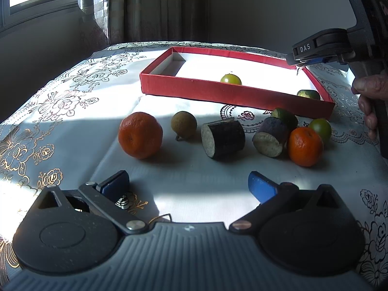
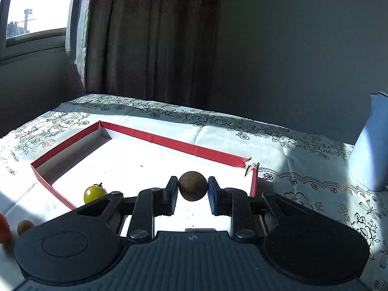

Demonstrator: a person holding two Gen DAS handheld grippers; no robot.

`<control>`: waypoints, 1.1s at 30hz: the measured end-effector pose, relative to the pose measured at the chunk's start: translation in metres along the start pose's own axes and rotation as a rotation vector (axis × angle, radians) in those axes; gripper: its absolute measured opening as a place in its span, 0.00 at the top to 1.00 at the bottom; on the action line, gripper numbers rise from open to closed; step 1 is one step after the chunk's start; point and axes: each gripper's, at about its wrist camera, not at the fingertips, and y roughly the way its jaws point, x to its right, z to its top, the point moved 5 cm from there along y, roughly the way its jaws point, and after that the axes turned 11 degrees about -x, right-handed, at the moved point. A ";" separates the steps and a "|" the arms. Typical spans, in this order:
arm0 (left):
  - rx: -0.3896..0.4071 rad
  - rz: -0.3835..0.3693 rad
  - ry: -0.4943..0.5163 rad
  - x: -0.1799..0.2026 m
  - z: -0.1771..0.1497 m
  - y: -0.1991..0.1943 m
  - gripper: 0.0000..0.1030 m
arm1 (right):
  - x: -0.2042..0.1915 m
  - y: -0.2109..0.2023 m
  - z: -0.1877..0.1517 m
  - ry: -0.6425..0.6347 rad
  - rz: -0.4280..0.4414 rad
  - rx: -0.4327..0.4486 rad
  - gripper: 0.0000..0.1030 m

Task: Organize fruits
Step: 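Carry the brown fruit into the red tray and open the right tool, then grasp the orange tangerine with the left tool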

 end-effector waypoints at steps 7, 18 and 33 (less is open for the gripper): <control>-0.001 0.000 0.000 0.000 0.000 0.000 0.00 | -0.005 0.031 -0.002 0.002 0.040 -0.063 0.75; 0.000 -0.004 -0.001 0.000 0.000 0.000 0.00 | 0.022 0.006 -0.013 0.096 0.080 -0.035 0.75; 0.188 -0.012 -0.104 -0.050 0.011 -0.033 0.00 | 0.068 -0.027 -0.093 0.167 0.040 -0.034 0.31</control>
